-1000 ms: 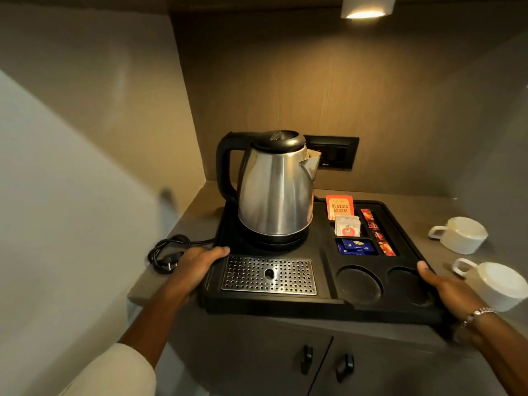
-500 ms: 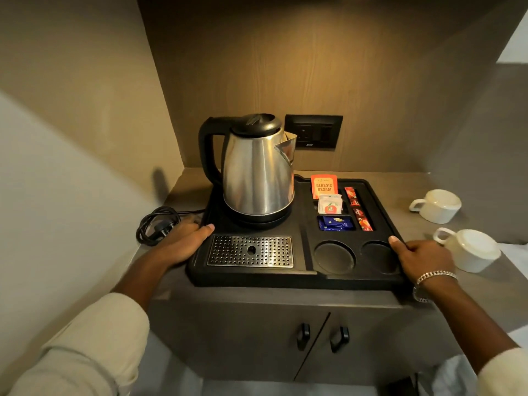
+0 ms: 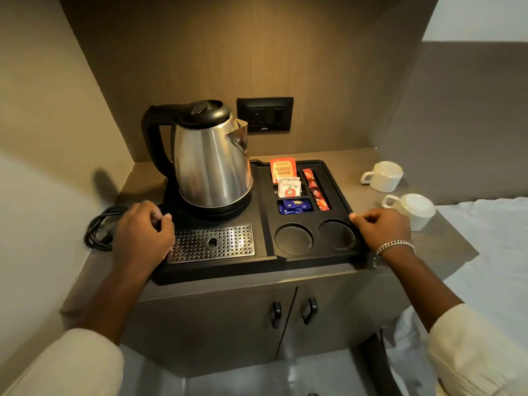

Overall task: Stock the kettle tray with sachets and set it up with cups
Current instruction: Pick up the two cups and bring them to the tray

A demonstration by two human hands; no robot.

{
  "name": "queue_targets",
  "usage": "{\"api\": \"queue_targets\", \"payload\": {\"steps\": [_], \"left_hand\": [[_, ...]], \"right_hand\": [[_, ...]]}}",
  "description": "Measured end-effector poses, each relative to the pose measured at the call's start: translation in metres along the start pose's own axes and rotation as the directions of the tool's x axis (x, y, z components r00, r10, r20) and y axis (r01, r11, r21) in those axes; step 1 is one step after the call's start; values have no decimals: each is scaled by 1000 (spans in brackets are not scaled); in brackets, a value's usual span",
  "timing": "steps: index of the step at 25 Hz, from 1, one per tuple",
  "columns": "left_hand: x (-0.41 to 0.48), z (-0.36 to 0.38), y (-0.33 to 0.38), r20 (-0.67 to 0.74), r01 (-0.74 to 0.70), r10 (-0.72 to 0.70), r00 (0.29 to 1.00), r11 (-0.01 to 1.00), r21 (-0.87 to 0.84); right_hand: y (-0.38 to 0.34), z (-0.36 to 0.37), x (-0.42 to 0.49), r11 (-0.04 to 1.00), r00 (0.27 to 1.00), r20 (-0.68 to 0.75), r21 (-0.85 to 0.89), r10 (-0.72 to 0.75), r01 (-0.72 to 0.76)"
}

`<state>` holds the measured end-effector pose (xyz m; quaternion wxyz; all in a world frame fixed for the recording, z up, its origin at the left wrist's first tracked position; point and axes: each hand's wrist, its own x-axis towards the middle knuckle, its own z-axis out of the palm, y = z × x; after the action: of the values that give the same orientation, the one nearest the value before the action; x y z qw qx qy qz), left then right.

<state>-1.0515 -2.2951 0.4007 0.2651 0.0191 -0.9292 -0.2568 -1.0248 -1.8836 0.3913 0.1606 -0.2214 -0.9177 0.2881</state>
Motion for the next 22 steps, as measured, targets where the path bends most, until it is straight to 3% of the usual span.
{"api": "queue_targets", "payload": {"steps": [2,4,8,12,17,19,21,22], "left_hand": [[-11,-2,29,-96,-68,61,994,995,-78],[-22,4,70,-103,-116,97,990,974,-197],[-33,49,172,28,-162,191,981,892,-423],[-45,111,277,221,-167,325,920,832,-528],[-81,175,359,513,-15,239,825,915,-402],[-99,194,371,603,-103,291,743,940,-326],[-99,211,393,608,-43,122,785,989,-142],[-94,217,400,624,-39,104,774,992,-117]], "right_hand": [[3,-13,5,997,998,-24,45,-57,58],[9,-30,16,988,990,-78,94,-119,126],[36,-72,65,956,974,-140,211,-178,205],[65,-93,128,951,977,-12,228,-213,210],[89,-81,188,962,896,352,93,-272,256],[95,-72,194,969,868,436,54,-238,239],[76,-49,224,922,707,626,53,-330,383],[75,-51,229,921,698,634,58,-332,385]]}}
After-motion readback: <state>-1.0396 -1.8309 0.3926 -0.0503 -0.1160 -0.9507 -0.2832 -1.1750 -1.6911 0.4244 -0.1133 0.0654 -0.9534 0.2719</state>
